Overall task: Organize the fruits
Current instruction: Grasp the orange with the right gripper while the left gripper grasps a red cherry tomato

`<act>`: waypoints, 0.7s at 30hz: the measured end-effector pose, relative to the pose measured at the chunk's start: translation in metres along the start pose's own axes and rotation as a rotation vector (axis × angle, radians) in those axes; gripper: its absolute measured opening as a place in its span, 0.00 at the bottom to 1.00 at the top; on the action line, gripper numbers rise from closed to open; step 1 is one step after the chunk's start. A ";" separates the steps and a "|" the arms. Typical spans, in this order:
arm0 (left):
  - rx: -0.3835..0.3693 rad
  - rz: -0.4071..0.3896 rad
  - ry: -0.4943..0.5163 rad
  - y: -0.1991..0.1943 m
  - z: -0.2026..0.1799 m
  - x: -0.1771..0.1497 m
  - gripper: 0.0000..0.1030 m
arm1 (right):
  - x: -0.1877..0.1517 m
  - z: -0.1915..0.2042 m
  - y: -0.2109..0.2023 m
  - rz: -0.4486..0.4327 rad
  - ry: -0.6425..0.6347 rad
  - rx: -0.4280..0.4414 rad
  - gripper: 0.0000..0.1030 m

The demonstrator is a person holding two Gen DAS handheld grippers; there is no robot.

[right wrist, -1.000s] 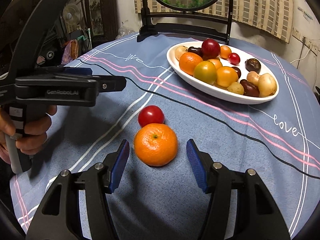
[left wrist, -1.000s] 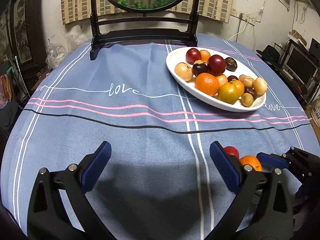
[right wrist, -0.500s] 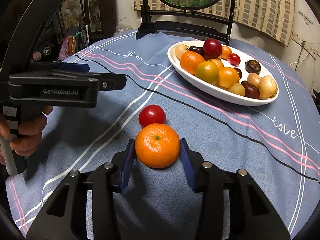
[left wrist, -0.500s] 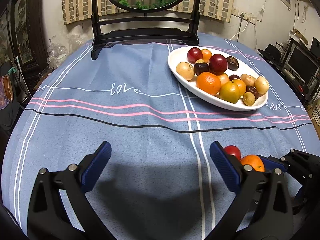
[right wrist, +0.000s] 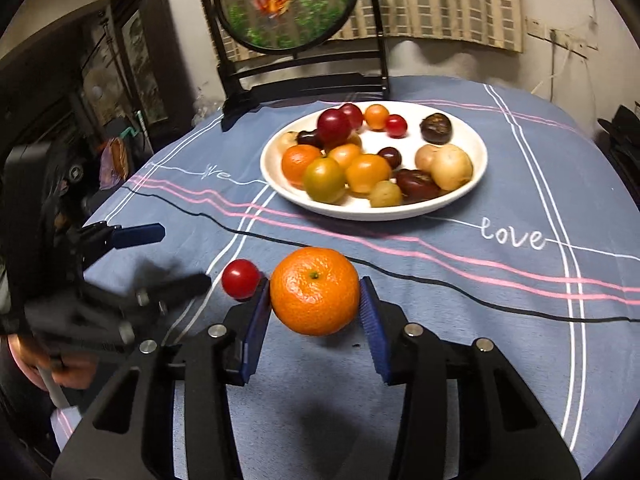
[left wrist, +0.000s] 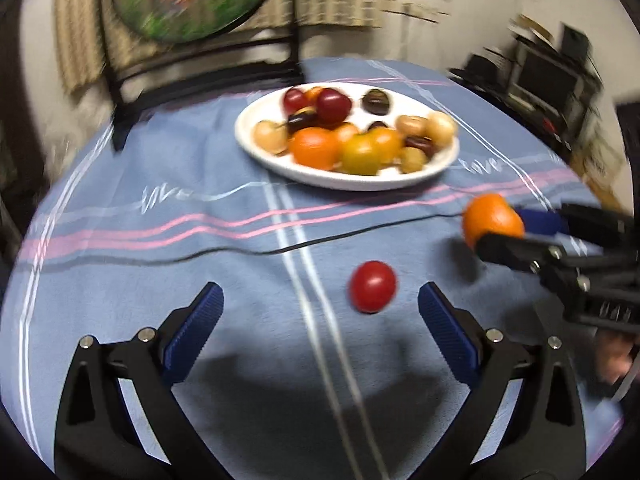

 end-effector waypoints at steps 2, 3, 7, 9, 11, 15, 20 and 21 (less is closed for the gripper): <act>-0.024 -0.010 0.054 0.001 -0.014 0.000 0.89 | -0.001 0.000 -0.001 0.003 0.001 -0.001 0.43; -0.035 -0.010 0.061 0.002 -0.018 0.000 0.84 | -0.002 0.001 -0.001 0.005 -0.001 -0.001 0.43; -0.075 0.017 0.090 0.012 -0.030 -0.003 0.63 | -0.003 0.002 -0.002 0.013 0.003 0.003 0.43; -0.077 0.034 0.097 0.018 -0.032 -0.006 0.53 | -0.004 0.002 -0.002 0.018 0.008 0.002 0.43; -0.089 0.053 0.093 0.024 -0.033 -0.007 0.42 | -0.005 0.001 -0.003 0.020 0.010 0.001 0.43; -0.089 0.065 0.082 0.029 -0.033 -0.008 0.40 | -0.005 0.002 -0.005 0.019 0.010 0.004 0.43; -0.078 0.076 0.090 0.032 -0.033 -0.010 0.40 | -0.005 0.002 -0.005 0.020 0.011 0.006 0.43; -0.075 0.078 0.092 0.034 -0.033 -0.011 0.39 | -0.005 0.002 -0.006 0.020 0.011 0.006 0.43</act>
Point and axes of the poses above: each gripper's, at about its wrist camera, not at the fingertips, and y roughly the way its jaws point, z to its left, x to its top, the point moved 9 cm from there along y, roughly the way its jaws point, and after that the axes turned 4 degrees about -z, right-handed, at the moved point
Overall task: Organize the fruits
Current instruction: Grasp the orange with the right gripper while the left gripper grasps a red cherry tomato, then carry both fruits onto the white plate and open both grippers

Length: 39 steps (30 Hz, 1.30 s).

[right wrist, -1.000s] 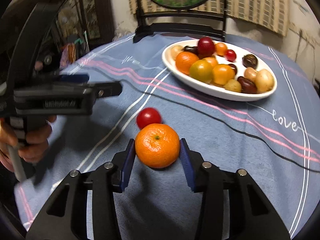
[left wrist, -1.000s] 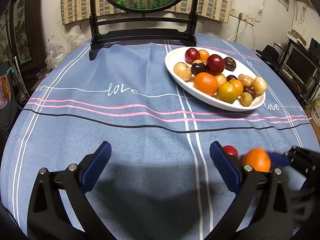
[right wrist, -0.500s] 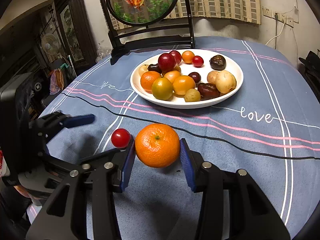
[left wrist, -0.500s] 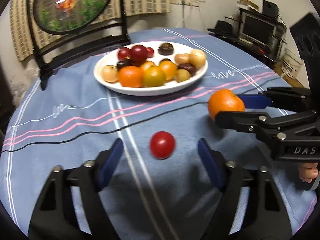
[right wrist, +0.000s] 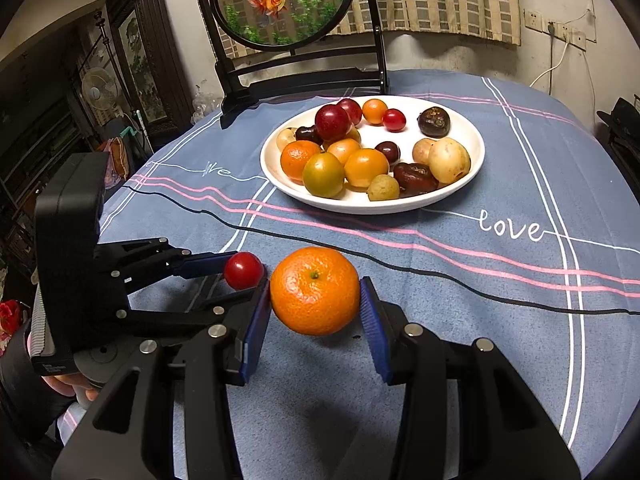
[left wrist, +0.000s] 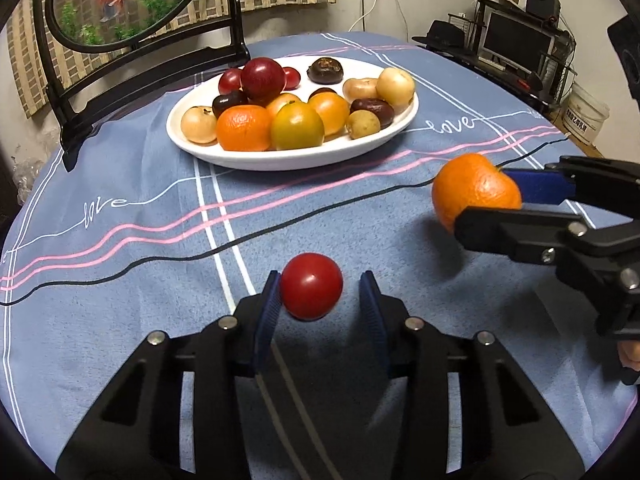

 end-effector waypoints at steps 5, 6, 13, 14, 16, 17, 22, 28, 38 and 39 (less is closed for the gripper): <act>0.006 0.003 -0.024 0.002 0.005 0.001 0.30 | 0.000 0.000 0.000 -0.001 -0.001 -0.003 0.43; 0.004 0.002 -0.030 0.002 0.006 0.001 0.30 | 0.001 -0.001 0.000 0.001 -0.001 -0.005 0.43; 0.008 -0.013 -0.040 -0.004 0.003 0.002 0.29 | -0.002 -0.004 0.003 0.011 0.006 -0.015 0.43; 0.010 -0.019 -0.038 -0.007 0.002 0.002 0.29 | -0.002 -0.005 0.003 0.011 0.007 -0.016 0.43; 0.013 -0.028 -0.038 -0.011 0.001 0.003 0.29 | -0.004 -0.005 0.004 0.016 0.009 -0.017 0.43; 0.011 -0.031 -0.040 -0.013 0.000 0.003 0.29 | -0.005 -0.004 0.005 0.019 0.009 -0.015 0.43; 0.002 -0.054 -0.053 -0.025 -0.003 0.003 0.29 | -0.013 0.005 0.008 0.040 -0.013 0.003 0.43; -0.014 -0.121 -0.101 -0.054 0.002 0.013 0.29 | -0.015 0.011 0.002 0.024 -0.018 0.022 0.43; 0.008 -0.204 -0.126 -0.061 0.035 0.099 0.29 | 0.056 -0.014 -0.017 -0.160 0.047 -0.030 0.43; 0.012 -0.204 -0.131 -0.055 0.039 0.109 0.29 | 0.067 -0.019 -0.016 -0.187 0.052 -0.049 0.43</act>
Point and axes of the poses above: each gripper's, at about its wrist camera, not at the fingertips, and y roughly the way its jaws point, z to its left, x to its top, the point moved 9 cm from there along y, roughly the way its jaws point, and after that the axes turned 4 degrees about -z, right-handed, at the moved point
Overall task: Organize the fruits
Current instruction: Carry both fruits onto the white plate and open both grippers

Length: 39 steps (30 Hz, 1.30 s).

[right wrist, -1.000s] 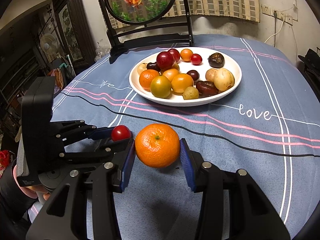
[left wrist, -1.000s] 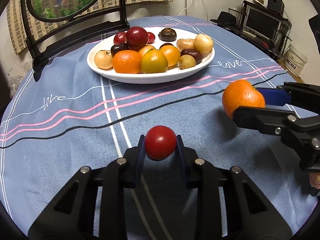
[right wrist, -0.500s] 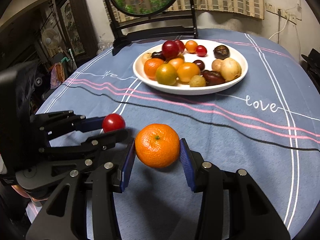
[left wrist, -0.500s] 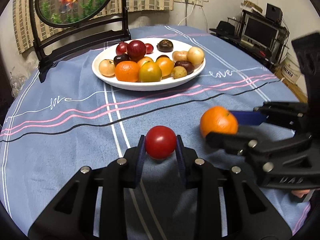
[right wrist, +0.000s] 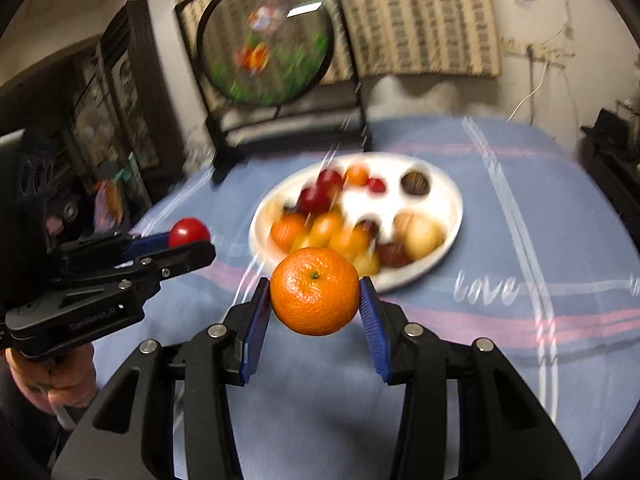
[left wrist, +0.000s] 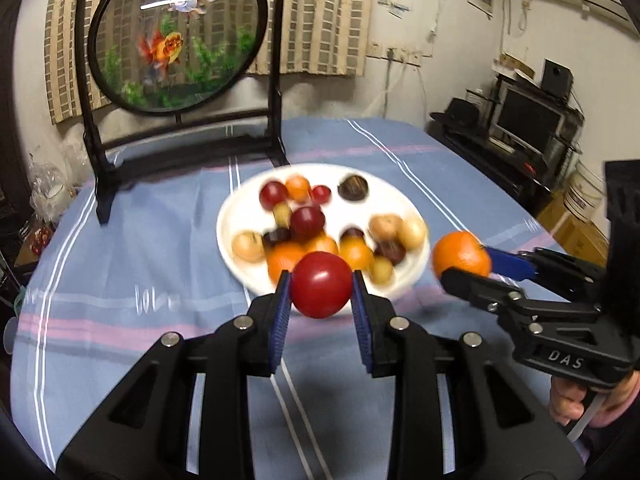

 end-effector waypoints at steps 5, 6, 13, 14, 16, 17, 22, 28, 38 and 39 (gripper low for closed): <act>0.046 0.025 -0.017 0.047 0.020 0.047 0.29 | 0.043 -0.028 0.030 -0.056 0.022 -0.049 0.43; 0.050 0.027 -0.018 0.053 0.023 0.052 0.29 | 0.048 -0.034 0.036 -0.057 0.035 -0.048 0.43; 0.090 0.090 -0.073 0.114 0.048 0.078 0.29 | 0.073 -0.057 0.072 -0.063 0.056 -0.075 0.43; 0.088 0.113 -0.087 0.124 0.052 0.074 0.29 | 0.071 -0.059 0.080 -0.050 0.058 -0.069 0.43; 0.091 0.149 -0.085 0.137 0.056 0.066 0.29 | 0.066 -0.060 0.088 -0.031 0.060 -0.062 0.43; 0.095 0.164 -0.078 0.143 0.057 0.062 0.29 | 0.062 -0.061 0.093 -0.020 0.063 -0.056 0.43; 0.112 0.220 -0.106 0.159 0.067 0.044 0.36 | 0.054 -0.063 0.103 -0.006 0.070 -0.042 0.43; 0.141 0.159 -0.109 0.144 0.072 0.050 0.60 | 0.054 -0.061 0.110 0.010 0.054 -0.046 0.43; 0.145 0.089 -0.115 0.102 0.070 0.050 0.75 | 0.045 -0.057 0.131 0.065 0.031 -0.058 0.43; 0.139 0.089 -0.121 0.100 0.069 0.049 0.75 | 0.044 -0.057 0.132 0.069 0.029 -0.060 0.43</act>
Point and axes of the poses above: each gripper's, at about its wrist camera, not at the fingertips, and y roughly the way its jaws point, z to its left, x to its top, the point moved 9 cm from there along y, roughly the way its jaws point, and after that the axes turned 4 degrees about -z, right-handed, at the moved point
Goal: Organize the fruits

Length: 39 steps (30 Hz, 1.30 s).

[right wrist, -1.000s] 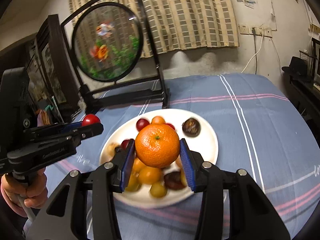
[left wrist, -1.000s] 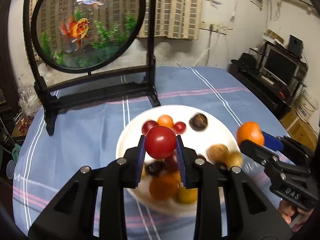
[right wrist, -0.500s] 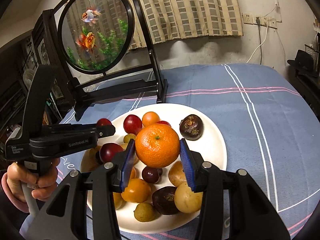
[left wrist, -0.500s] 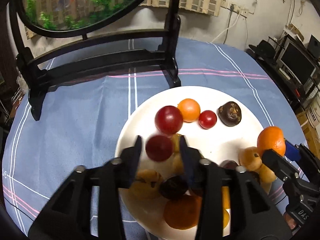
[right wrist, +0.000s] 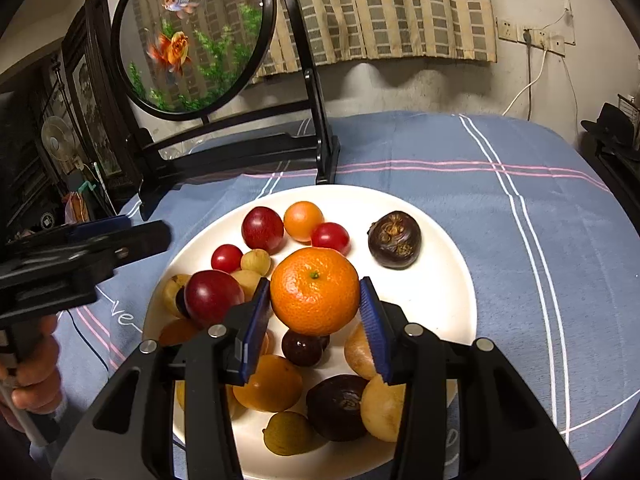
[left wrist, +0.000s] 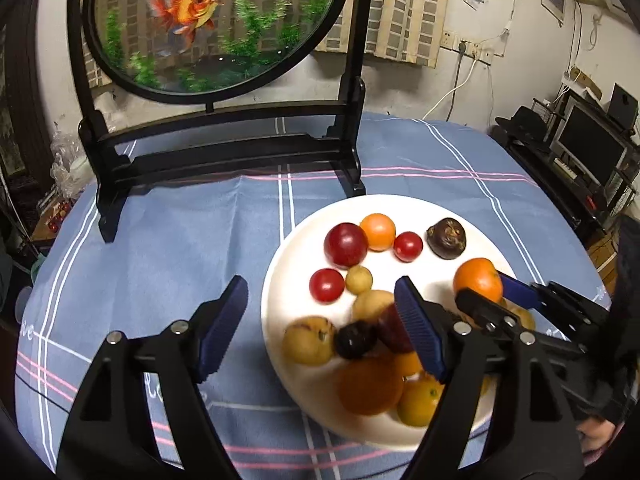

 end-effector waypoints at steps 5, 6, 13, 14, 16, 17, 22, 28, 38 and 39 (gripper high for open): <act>-0.020 -0.002 -0.022 -0.017 0.003 -0.013 0.77 | -0.001 0.002 0.005 0.015 -0.008 0.001 0.44; -0.013 -0.009 -0.020 -0.019 0.004 -0.014 0.79 | -0.001 0.002 0.005 0.018 -0.007 0.001 0.44; 0.033 -0.046 -0.023 -0.047 0.016 -0.023 0.87 | -0.001 0.004 -0.008 0.007 0.000 -0.014 0.60; 0.033 -0.048 -0.027 -0.050 0.017 -0.024 0.87 | 0.000 0.005 -0.010 0.005 -0.007 -0.017 0.60; 0.036 -0.049 -0.033 -0.057 0.018 -0.027 0.87 | 0.001 0.006 -0.015 0.006 -0.011 -0.019 0.60; 0.036 -0.052 -0.036 -0.063 0.019 -0.029 0.88 | 0.001 0.007 -0.019 0.006 -0.007 -0.021 0.60; 0.038 -0.076 -0.043 -0.094 0.017 -0.041 0.92 | -0.003 0.012 -0.048 -0.008 -0.001 -0.015 0.60; 0.079 -0.118 -0.030 -0.136 0.012 -0.070 0.96 | -0.027 0.022 -0.103 -0.029 -0.037 -0.022 0.60; 0.068 -0.113 0.012 -0.155 -0.013 -0.129 0.97 | -0.085 0.021 -0.170 -0.106 -0.143 -0.087 0.99; 0.060 -0.105 0.013 -0.154 -0.015 -0.133 0.97 | -0.089 0.020 -0.171 -0.105 -0.147 -0.084 0.99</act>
Point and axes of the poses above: each gripper's, at about its wrist camera, not at the fingertips, and y roughly the way its jaws point, z to its left, x to its top, the point moved 9 cm from there along y, roughly the way its jaws point, and after that the axes turned 4 degrees about -z, right-handed, at the moved point
